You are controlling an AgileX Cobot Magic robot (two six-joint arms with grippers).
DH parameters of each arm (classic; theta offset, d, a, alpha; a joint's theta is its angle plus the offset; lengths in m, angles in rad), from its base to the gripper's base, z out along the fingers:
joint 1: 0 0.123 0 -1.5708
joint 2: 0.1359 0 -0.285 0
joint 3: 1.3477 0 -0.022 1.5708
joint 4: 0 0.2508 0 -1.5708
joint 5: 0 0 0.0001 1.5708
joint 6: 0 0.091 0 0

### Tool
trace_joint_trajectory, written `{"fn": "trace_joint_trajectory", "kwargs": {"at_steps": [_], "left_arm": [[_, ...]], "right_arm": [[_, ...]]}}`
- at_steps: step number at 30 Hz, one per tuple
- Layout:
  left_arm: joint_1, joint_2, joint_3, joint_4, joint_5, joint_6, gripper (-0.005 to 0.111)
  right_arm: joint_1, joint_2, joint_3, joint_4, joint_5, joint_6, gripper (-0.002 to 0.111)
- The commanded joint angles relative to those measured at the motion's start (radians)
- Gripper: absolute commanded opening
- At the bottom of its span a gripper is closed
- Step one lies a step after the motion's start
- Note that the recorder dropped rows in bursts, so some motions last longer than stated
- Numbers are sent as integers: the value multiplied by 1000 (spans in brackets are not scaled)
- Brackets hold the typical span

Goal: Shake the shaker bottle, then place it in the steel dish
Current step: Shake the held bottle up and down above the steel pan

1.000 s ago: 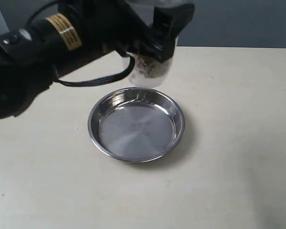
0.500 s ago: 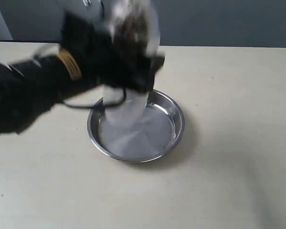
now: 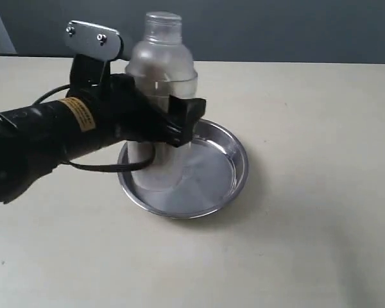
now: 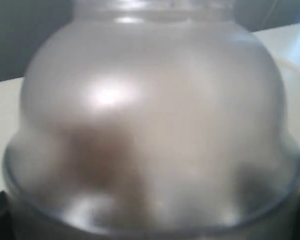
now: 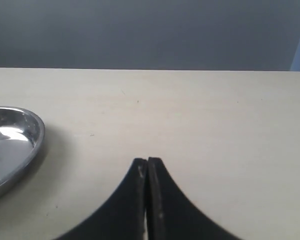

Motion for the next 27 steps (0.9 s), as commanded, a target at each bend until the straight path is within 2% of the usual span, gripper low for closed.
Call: {"fn": "trace_joint_trajectory", "kwargs": {"at_steps": [1, 4, 6, 7, 9, 13, 15, 16, 17, 19, 20, 21, 23, 27], "left_arm": [[-47, -158, -120, 215, -266, -21, 0], [-29, -143, -107, 135, -21, 69, 0], [-2, -62, -47, 19, 47, 81, 0], [2, -27, -21, -21, 40, 77, 0], [-28, -11, -11, 6, 2, 38, 0], [-136, -135, -81, 169, -257, 39, 0], [-153, -171, -107, 186, -220, 178, 0], [-142, -152, -101, 92, -148, 277, 0], [-116, -97, -82, -79, -87, 351, 0], [-54, 40, -26, -362, -30, 418, 0], [-40, 103, -2, -445, -30, 415, 0], [-41, 136, 9, -451, -42, 407, 0], [-65, 126, 6, -329, -102, 347, 0], [-120, -39, -86, -72, -395, 317, 0]], "right_arm": [[4, -4, 1, -1, -14, 0, -1], [4, -4, 1, -1, -14, 0, -1], [4, -4, 1, -1, -14, 0, -1], [4, -4, 1, -1, -14, 0, -1], [4, -4, 1, -1, -14, 0, -1], [4, -4, 1, -1, -14, 0, -1], [4, -4, 1, -1, -14, 0, -1], [4, -4, 1, -1, -14, 0, -1], [4, -4, 1, -1, -14, 0, -1], [4, -4, 1, -1, -14, 0, -1], [4, -4, 1, -1, -14, 0, -1], [4, -4, 1, -1, -14, 0, -1], [4, -4, 1, -1, -14, 0, -1], [2, -4, 1, -1, -14, 0, -1]]}}
